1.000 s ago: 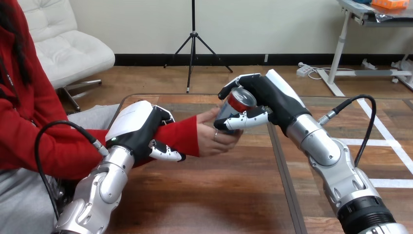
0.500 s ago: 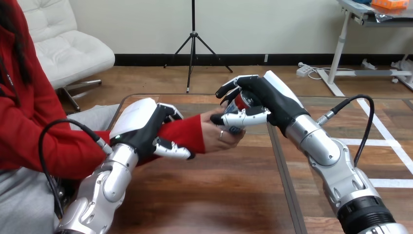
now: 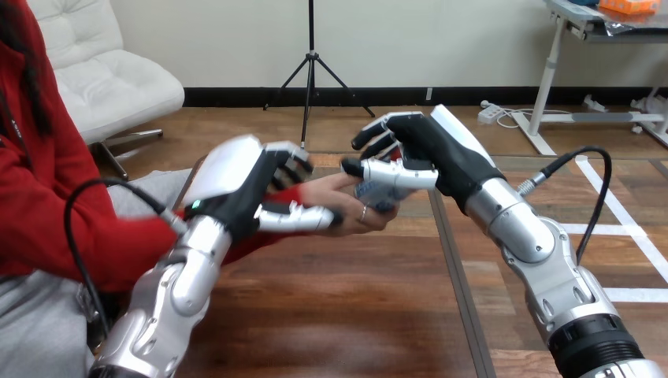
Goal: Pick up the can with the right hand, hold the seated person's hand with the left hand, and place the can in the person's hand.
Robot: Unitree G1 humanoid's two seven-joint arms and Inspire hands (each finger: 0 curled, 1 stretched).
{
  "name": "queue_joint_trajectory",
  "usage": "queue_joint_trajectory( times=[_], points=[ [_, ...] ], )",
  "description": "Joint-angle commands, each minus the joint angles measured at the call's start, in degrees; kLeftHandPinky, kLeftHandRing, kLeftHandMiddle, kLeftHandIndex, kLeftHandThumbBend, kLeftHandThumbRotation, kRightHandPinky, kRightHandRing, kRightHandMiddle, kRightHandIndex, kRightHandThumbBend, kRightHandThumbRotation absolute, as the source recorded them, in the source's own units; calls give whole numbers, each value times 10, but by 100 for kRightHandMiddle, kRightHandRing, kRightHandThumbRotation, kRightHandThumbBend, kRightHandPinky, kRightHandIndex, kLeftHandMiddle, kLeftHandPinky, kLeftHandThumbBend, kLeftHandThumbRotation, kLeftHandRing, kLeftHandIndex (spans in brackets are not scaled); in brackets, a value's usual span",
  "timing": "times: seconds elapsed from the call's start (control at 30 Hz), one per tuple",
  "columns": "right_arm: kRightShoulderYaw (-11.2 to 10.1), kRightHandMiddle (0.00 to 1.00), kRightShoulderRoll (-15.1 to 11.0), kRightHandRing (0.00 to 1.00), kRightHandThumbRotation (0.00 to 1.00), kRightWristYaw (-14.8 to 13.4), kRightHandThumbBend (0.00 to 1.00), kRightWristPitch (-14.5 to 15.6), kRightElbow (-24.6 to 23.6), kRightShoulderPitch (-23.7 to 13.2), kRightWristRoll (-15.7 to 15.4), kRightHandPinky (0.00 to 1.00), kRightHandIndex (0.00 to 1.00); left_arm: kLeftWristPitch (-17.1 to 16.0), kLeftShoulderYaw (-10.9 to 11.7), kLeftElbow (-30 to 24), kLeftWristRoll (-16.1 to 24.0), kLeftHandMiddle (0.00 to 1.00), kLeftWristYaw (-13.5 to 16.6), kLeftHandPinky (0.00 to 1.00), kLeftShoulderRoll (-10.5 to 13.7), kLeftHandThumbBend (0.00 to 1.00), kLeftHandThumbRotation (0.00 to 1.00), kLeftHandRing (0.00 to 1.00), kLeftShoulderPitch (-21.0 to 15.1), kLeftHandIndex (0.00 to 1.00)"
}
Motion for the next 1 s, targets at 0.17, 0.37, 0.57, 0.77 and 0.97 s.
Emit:
queue_joint_trajectory(
  times=[0.17,0.37,0.57,0.77,0.97],
  points=[
    [2,64,-5,58,99,12,97,-17,-70,-32,12,49,66,-38,11,-117,-3,69,38,58,-7,98,77,66,-94,71],
    [-2,66,-4,61,100,21,99,-19,-74,-25,27,50,68,-45,12,-118,-10,70,40,59,-6,93,77,68,-83,72],
    [-2,69,-6,63,100,21,100,-17,-84,-15,33,52,70,-39,18,-124,-34,72,31,60,-11,92,76,69,-69,73],
    [-8,72,-2,67,100,20,100,-10,-96,-3,46,55,72,-33,22,-136,-61,77,18,61,-13,94,79,73,-50,75],
    [-13,76,0,73,100,20,100,3,-106,10,60,60,77,-32,24,-145,-82,82,7,67,-7,98,84,79,-30,79]
  ],
)
